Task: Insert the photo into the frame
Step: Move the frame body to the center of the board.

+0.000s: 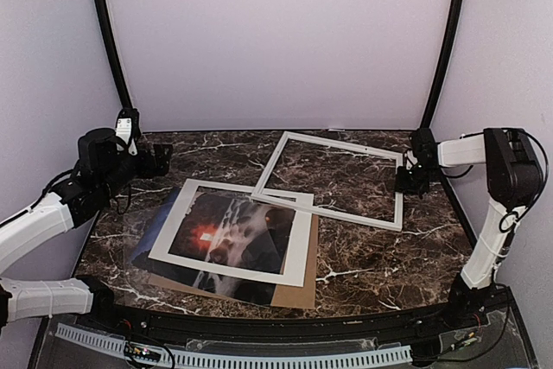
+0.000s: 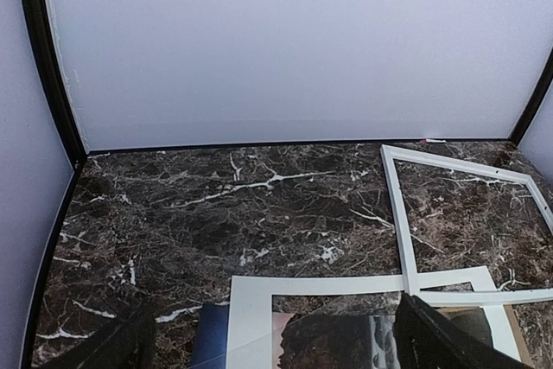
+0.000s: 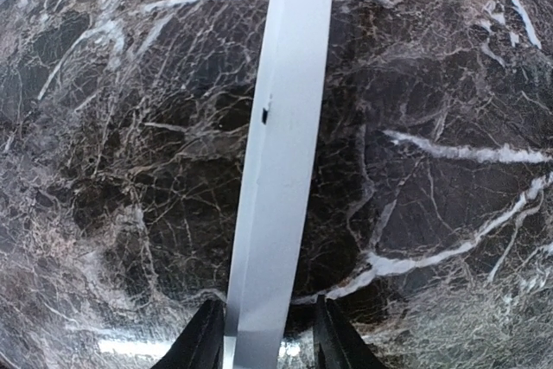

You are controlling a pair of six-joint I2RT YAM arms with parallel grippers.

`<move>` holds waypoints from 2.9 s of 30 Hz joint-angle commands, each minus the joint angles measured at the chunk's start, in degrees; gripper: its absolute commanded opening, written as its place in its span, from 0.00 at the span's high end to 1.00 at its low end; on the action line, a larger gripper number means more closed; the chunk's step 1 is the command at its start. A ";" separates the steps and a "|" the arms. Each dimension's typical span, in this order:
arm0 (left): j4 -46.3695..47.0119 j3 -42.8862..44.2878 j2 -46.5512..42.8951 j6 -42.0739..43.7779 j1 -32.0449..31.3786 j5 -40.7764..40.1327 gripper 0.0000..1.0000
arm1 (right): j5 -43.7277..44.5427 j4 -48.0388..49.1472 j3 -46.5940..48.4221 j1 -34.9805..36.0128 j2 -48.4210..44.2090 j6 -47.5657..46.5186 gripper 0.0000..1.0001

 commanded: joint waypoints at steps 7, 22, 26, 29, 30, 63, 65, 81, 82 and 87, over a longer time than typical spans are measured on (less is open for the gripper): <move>-2.67 2.81 3.63 0.11 -0.20 4.00 0.01 | 0.20 1.67 -5.69 -1.56 -3.39 -2.08 0.82; -6.67 4.32 6.79 1.46 -1.03 4.19 0.01 | -3.53 -2.09 -10.24 -2.19 -10.54 -4.67 0.99; -9.70 6.00 9.99 0.35 -1.16 2.52 0.01 | -2.89 -2.62 -11.01 -2.20 -12.08 -5.06 0.99; -14.43 8.83 12.66 -1.11 -1.16 0.95 0.01 | 0.83 -3.17 -10.88 -2.16 -11.68 -5.25 1.00; -15.60 9.42 14.14 -1.94 -1.16 0.69 0.01 | 1.90 -3.23 -10.56 -2.16 -11.19 -5.31 1.00; -24.11 12.46 23.65 -9.49 -1.12 -1.22 0.01 | 0.61 4.06 -4.07 -12.23 -1.82 1.29 1.00; -24.00 12.55 23.82 -9.43 -1.16 -1.20 0.01 | -0.15 4.74 -3.28 -12.48 -1.01 2.45 1.00; -22.82 13.49 24.75 -9.50 -1.15 0.62 0.01 | 2.27 7.18 -0.53 -12.16 1.89 6.08 1.00; -22.77 13.48 24.83 -9.50 -1.15 0.75 0.01 | 3.04 6.89 -0.98 -11.77 1.43 5.08 1.00; -22.50 13.46 24.86 -9.76 -1.16 1.25 0.01 | 7.48 5.96 -4.05 -8.24 -1.91 0.39 1.00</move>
